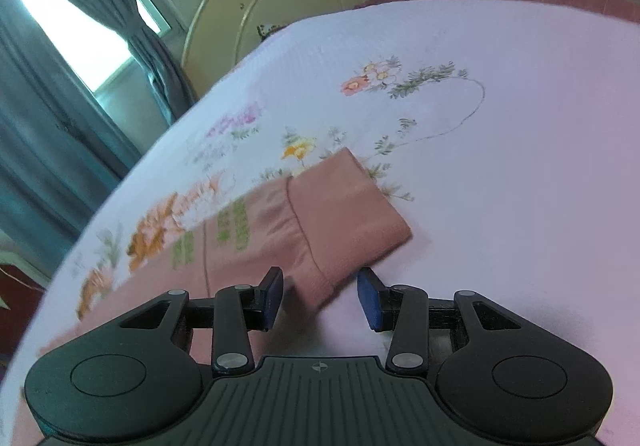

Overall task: Fold small clothes
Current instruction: 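Move the right gripper to a sweatshirt sleeve cuff and grasp it, then lift the sleeve with the right gripper and lay it across the sweatshirt body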

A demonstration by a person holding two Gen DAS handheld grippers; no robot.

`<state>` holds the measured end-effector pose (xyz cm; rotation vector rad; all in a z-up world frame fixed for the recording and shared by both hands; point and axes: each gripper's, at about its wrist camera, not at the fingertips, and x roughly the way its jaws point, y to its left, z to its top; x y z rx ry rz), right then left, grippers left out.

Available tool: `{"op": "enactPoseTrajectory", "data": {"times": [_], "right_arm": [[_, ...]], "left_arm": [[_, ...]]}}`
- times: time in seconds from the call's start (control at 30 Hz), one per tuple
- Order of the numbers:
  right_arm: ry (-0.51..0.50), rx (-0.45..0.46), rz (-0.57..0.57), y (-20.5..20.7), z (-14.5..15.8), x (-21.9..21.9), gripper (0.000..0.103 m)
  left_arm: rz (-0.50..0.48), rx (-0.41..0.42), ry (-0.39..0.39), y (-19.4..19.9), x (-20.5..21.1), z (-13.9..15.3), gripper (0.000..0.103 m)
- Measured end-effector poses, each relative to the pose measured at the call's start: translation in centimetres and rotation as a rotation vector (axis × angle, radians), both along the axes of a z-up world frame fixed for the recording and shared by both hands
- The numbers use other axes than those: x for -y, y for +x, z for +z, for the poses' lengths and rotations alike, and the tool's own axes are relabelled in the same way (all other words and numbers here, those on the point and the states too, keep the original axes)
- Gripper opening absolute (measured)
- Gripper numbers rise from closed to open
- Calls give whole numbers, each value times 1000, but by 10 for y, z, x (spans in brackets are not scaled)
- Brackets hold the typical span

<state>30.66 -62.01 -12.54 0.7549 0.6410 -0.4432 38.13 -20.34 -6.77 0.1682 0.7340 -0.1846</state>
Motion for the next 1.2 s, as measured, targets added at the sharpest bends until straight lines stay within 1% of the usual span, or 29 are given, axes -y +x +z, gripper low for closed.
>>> {"op": "enactPoseTrajectory", "data": {"times": [0.03,0.07,0.1,0.13,0.17,0.2,0.23,0.27,0.3,0.33,0.37,0.47,0.5,0.57,0.63,0.67,0.7,0.77,0.83,0.87,0.97,1.07,1.13,1.2], "right_arm": [[-10,-11,-5,1,-1,1,26],[-21,-22,-8,3,-2,3,18],[-23,-18,-8,4,-3,5,16],[-27,-26,-9,5,-2,7,11],[-55,-37,-11,7,3,5,9],[-116,-17,-5,8,13,-1,8],[-150,5,8,10,19,-6,8],[-148,-54,17,19,13,-6,8],[-95,-115,2,28,2,0,8],[-100,-106,-14,29,4,-1,8],[-137,-105,-7,31,12,-6,8],[-247,-49,79,40,41,-43,8],[-282,-32,128,46,51,-61,8],[-321,-6,225,60,66,-101,8],[-343,23,315,73,78,-142,8],[-359,35,362,79,83,-166,8],[-370,45,410,85,88,-192,8],[-382,69,505,98,94,-246,8],[-393,90,595,108,97,-299,8],[-399,99,647,113,97,-329,7],[-419,104,785,128,82,-405,7],[-449,96,929,134,58,-477,7],[-455,53,1003,139,38,-515,7],[-436,-17,1040,144,16,-539,7]], "left_arm": [[5,-4,-12,1,-1,1,103],[13,-8,-28,2,-6,3,103],[19,-9,-40,2,-10,4,103],[24,-8,-47,3,-14,6,103],[28,-7,-51,2,-19,8,103],[31,-3,-53,2,-25,10,103],[36,4,-51,1,-32,11,103],[42,5,-49,1,-39,11,103],[55,-3,-43,1,-47,10,103],[69,-18,-40,3,-56,8,103],[82,-37,-36,4,-65,6,103],[125,-73,-19,4,-95,-1,103],[137,-81,-32,4,-108,-4,103],[156,-98,-69,2,-133,-8,102],[167,-95,-86,0,-155,-11,98],[171,-89,-91,0,-166,-12,95],[171,-86,-101,0,-177,-12,91],[171,-80,-128,0,-200,-11,88],[180,-67,-157,-2,-222,-8,86],[187,-63,-174,-2,-232,-7,84],[215,-57,-216,-5,-263,-4,79],[261,-61,-252,-10,-292,-6,78],[281,-70,-262,-12,-304,-9,78],[284,-80,-263,-10,-308,-13,80]]}}
